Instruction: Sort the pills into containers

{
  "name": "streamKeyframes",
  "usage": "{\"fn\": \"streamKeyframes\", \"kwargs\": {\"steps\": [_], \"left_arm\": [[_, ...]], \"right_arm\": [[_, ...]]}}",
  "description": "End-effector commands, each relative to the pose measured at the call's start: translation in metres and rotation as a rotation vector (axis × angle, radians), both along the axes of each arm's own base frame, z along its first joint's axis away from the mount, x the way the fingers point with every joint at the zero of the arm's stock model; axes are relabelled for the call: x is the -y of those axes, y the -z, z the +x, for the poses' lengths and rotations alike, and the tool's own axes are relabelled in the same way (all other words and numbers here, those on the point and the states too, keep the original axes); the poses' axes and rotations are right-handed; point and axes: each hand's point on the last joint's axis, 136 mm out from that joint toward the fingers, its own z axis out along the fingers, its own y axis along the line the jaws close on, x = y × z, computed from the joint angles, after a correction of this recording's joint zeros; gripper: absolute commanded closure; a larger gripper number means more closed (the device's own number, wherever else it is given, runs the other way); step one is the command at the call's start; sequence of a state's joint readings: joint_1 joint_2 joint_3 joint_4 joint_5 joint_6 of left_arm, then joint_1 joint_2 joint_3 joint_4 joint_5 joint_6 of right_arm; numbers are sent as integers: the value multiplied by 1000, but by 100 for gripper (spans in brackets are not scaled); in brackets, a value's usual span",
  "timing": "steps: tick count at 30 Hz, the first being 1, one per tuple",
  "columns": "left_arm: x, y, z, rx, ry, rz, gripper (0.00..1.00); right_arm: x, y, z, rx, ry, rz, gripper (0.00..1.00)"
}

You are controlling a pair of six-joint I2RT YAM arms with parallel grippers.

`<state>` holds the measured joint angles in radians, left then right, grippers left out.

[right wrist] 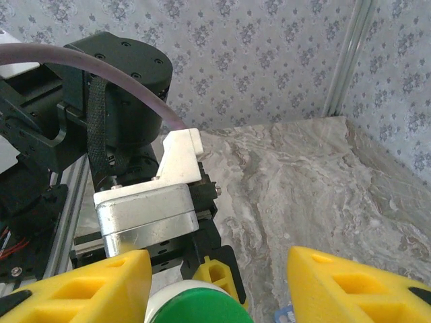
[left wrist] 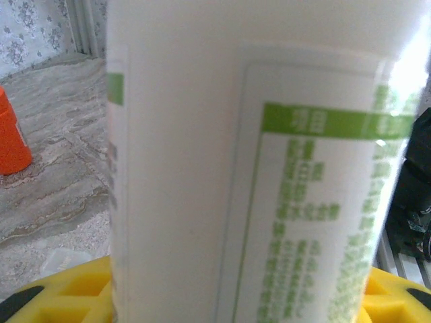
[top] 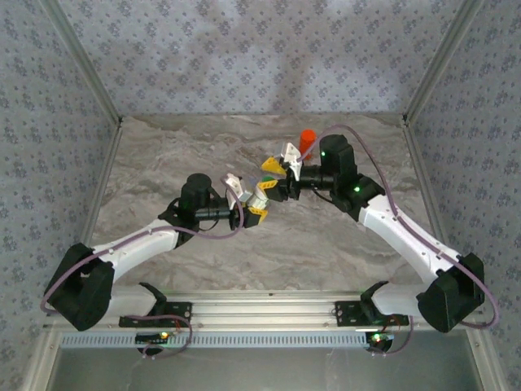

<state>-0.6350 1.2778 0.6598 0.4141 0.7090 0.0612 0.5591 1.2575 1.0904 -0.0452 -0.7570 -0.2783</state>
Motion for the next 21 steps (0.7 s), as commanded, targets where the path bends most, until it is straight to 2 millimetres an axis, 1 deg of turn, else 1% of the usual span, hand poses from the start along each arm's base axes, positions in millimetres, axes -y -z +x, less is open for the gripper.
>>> {"fn": "streamKeyframes", "kwargs": {"steps": [1, 7, 9, 11, 13, 15, 18, 21], "left_arm": [[6, -48, -3, 115, 50, -110, 63], [6, -52, -5, 120, 63, -126, 64], [6, -55, -7, 128, 68, -135, 65], [5, -59, -12, 139, 87, -149, 65], [4, -63, -18, 150, 110, -159, 65], [3, -64, -22, 164, 125, -156, 65], [3, -60, -27, 170, 140, -135, 65], [5, -55, -32, 169, 161, -114, 65]], "right_arm": [[3, 11, -7, -9, -21, -14, 43], [5, 15, -8, -13, -24, -22, 46], [4, 16, -10, -16, -33, -22, 51], [4, 19, -12, -25, -43, -20, 61], [4, 21, -12, -42, -42, -19, 68], [6, 20, -8, -64, -25, -12, 73], [11, 14, 3, -111, 21, 15, 82], [15, 5, 12, -130, 68, 45, 86]]}}
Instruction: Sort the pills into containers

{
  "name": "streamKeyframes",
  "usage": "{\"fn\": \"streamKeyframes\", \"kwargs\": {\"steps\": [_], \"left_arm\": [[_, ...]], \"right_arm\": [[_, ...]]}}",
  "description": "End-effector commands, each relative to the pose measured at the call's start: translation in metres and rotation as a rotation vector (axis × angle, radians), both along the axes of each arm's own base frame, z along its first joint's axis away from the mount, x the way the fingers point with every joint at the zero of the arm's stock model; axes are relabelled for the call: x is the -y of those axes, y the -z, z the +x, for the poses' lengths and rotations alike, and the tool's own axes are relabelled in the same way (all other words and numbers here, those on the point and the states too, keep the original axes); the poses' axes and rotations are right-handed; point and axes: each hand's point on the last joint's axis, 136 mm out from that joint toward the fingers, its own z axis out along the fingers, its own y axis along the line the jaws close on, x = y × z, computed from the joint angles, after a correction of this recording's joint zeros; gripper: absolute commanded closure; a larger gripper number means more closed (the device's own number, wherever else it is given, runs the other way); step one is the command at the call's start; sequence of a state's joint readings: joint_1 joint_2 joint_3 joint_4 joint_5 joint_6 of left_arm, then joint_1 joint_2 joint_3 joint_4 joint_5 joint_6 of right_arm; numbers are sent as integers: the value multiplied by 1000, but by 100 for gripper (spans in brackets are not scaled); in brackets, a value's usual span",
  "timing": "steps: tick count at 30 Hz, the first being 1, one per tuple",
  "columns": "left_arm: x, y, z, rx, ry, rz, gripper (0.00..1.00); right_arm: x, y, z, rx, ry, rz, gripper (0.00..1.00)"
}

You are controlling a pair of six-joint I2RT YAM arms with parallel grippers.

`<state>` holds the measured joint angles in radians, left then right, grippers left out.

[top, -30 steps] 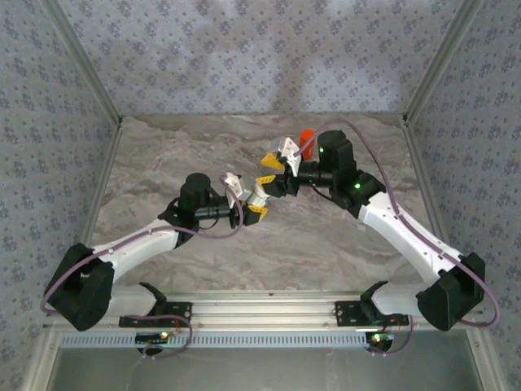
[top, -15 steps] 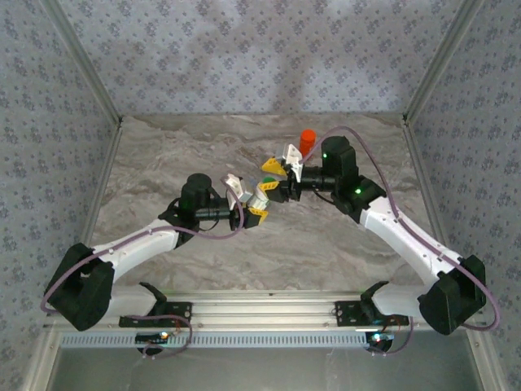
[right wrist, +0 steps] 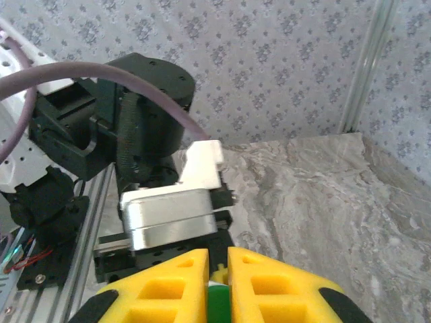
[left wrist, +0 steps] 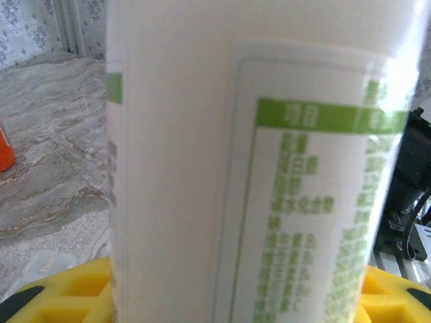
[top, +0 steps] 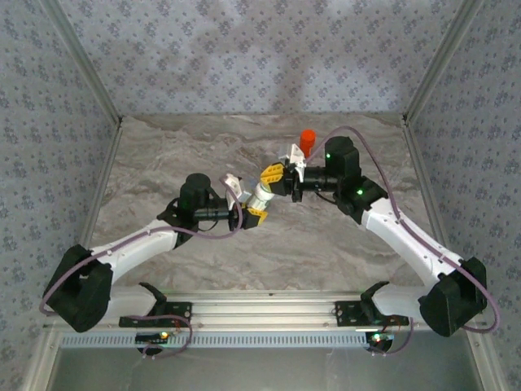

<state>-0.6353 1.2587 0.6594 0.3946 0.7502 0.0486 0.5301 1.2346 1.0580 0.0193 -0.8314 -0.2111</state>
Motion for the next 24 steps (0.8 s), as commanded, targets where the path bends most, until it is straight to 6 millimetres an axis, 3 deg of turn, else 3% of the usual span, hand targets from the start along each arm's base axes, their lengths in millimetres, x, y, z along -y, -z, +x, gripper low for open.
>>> {"fn": "streamKeyframes", "kwargs": {"steps": [1, 4, 6, 10, 12, 15, 19, 24], "left_arm": [[6, -48, -24, 184, 130, -100, 65], [8, -45, -30, 176, 156, -92, 65], [9, -45, -30, 173, 156, -92, 65], [9, -41, -14, 158, 75, -68, 65], [9, -37, -1, 149, 12, -52, 65], [9, -37, 3, 143, 0, -57, 65], [11, -34, 4, 127, 3, -58, 65], [11, -31, 5, 117, -2, -50, 67]], "right_arm": [[10, 12, 21, -110, 112, -18, 86], [15, 10, 33, -103, 184, -39, 85], [18, 8, 37, -83, 213, -48, 78], [16, -6, 24, -71, 155, -5, 47], [12, -11, 7, -81, 75, 18, 38], [8, -12, -12, -73, -17, 19, 33], [8, -16, -18, -53, -30, 21, 30], [6, -35, -23, 16, -4, 37, 30]]}}
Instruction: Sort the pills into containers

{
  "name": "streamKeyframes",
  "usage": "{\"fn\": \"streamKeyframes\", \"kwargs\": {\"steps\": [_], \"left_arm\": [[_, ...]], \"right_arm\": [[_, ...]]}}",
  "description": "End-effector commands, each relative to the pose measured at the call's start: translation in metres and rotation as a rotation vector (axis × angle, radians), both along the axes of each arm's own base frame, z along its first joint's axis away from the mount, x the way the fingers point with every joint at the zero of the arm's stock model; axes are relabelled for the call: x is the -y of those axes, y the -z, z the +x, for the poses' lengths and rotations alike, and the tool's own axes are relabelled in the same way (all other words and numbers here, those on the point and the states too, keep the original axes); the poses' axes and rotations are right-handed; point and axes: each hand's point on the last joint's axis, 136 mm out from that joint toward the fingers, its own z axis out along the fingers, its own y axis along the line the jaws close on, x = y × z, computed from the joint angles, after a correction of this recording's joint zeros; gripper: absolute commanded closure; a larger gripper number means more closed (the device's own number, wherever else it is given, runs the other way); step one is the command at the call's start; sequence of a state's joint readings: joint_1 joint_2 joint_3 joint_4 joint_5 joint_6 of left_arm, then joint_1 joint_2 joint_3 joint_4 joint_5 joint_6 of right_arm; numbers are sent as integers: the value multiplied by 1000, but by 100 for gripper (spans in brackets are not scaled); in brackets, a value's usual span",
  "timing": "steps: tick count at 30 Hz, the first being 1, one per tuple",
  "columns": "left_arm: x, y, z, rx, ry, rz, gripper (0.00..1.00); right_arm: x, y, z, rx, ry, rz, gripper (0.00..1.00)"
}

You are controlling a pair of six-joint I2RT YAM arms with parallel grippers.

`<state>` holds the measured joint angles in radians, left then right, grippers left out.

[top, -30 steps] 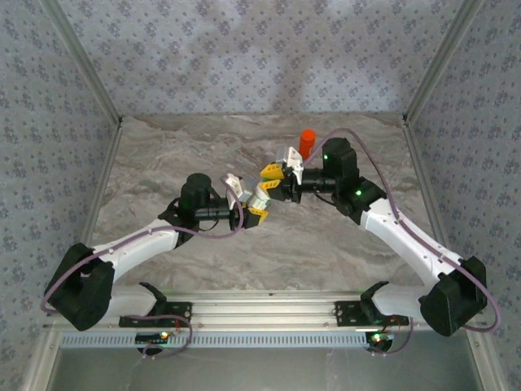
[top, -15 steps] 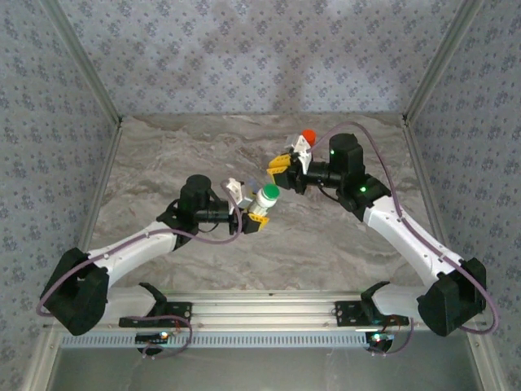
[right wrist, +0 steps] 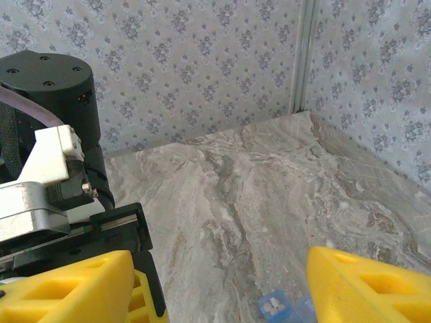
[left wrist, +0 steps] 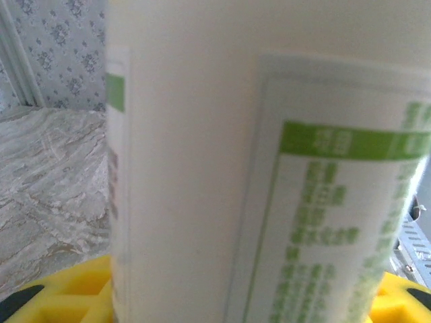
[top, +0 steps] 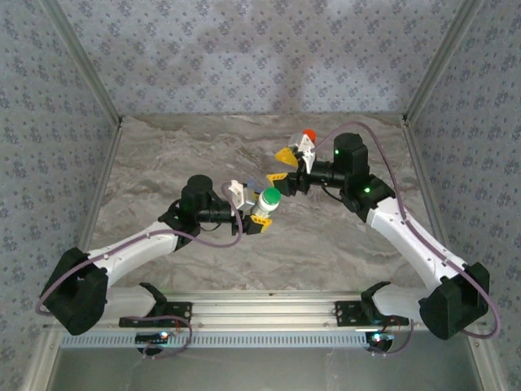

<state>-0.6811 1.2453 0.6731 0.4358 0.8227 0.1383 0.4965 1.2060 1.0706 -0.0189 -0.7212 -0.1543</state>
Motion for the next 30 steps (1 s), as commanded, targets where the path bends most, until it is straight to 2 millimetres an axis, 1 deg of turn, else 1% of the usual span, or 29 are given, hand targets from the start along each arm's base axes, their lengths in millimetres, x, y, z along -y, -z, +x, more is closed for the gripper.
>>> {"fn": "streamKeyframes", "kwargs": {"steps": [1, 4, 8, 11, 13, 16, 17, 18, 19, 20, 23, 26, 30], "left_arm": [[-2, -10, 31, -19, -138, -10, 67], [-3, -8, 31, -19, -145, -4, 67], [-5, -7, 31, -14, -149, 3, 67], [-6, -6, 30, -6, -146, 9, 67], [-6, -5, 30, -1, -149, 13, 67], [-8, -6, 32, -3, -155, 15, 67], [-8, -6, 32, -3, -155, 14, 67], [-7, -8, 32, 0, -153, 10, 67], [-7, -9, 32, 1, -149, 6, 67], [-7, -11, 30, 1, -141, 3, 67], [-6, -13, 28, 5, -126, -3, 67], [-6, -14, 25, 7, -109, -6, 67], [-6, -14, 22, 8, -97, -9, 68]], "right_arm": [[-11, -34, -43, 77, -136, 43, 30], [-6, -42, -38, 115, -73, 44, 30], [11, -54, -25, 166, 65, 44, 29], [21, -58, -25, 188, 95, 40, 27], [25, -58, -35, 209, 39, 34, 27], [18, -52, -74, 259, -189, 31, 29], [16, -47, -84, 270, -254, 21, 30], [13, -41, -90, 283, -295, 4, 30], [9, -33, -88, 284, -300, -14, 31], [6, -27, -83, 274, -284, -31, 31], [0, -14, -68, 246, -262, -67, 32], [-5, -10, -57, 243, -240, -74, 32], [-8, -7, -50, 220, -234, -85, 32]]}}
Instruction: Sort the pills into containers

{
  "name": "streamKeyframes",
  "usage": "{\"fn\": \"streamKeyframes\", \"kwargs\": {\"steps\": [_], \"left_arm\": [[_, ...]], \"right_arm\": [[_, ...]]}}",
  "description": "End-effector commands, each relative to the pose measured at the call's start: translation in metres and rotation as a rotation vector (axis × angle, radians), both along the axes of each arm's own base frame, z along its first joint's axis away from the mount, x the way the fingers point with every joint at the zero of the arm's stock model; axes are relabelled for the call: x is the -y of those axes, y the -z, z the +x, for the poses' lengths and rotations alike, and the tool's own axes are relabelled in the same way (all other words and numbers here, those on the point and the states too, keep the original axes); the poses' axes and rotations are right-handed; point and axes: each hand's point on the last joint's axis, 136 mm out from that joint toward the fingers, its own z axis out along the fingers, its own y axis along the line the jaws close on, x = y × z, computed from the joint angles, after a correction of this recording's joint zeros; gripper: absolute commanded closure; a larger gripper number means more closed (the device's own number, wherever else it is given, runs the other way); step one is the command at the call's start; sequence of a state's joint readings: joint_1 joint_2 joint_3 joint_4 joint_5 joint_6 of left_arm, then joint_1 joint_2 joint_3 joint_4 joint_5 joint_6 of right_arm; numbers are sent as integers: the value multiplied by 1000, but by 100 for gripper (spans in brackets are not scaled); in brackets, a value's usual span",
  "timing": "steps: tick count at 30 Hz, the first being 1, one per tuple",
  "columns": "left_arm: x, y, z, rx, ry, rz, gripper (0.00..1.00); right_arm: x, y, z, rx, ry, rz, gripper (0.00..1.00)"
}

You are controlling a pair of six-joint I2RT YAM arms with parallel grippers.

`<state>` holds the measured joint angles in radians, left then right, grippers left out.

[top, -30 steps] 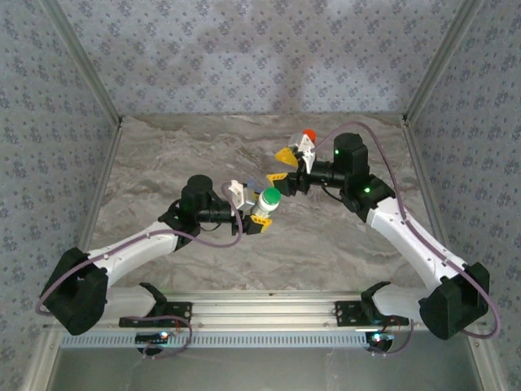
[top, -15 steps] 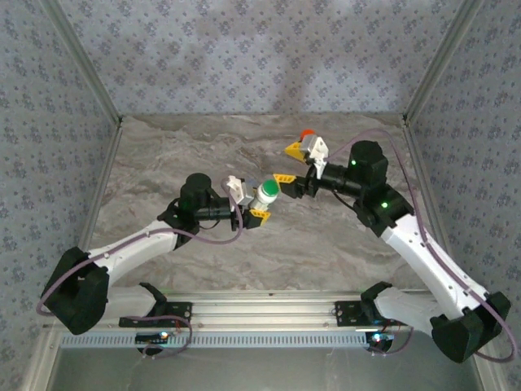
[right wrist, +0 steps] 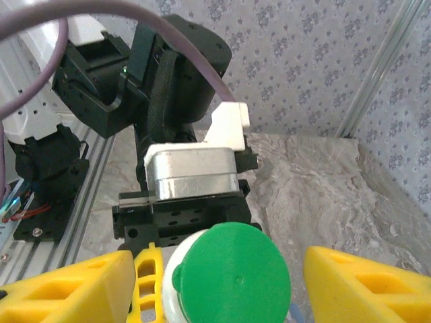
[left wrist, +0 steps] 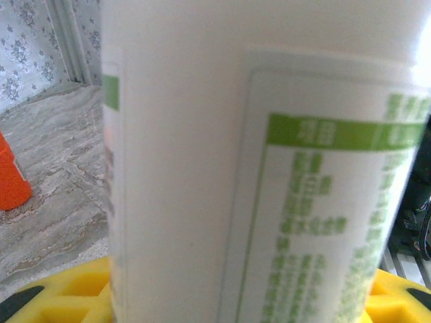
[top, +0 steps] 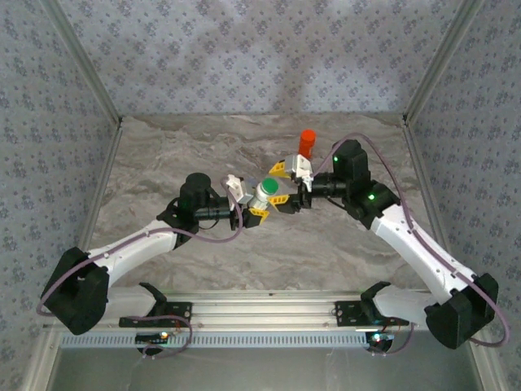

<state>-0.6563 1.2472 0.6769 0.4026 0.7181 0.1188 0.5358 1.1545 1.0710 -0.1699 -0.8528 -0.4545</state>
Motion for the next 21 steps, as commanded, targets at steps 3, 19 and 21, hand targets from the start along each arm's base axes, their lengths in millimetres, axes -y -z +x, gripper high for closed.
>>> {"fn": "streamKeyframes", "kwargs": {"steps": [3, 19, 21], "left_arm": [[3, -22, -5, 38, 43, -45, 68], [5, -23, -20, 52, 113, -37, 68], [6, -20, -20, 45, 116, -32, 68]], "right_arm": [[-3, -10, -1, 20, -35, -1, 33], [-5, -17, 10, -127, -52, 52, 74], [-2, -22, 17, -160, -27, 81, 79]]}}
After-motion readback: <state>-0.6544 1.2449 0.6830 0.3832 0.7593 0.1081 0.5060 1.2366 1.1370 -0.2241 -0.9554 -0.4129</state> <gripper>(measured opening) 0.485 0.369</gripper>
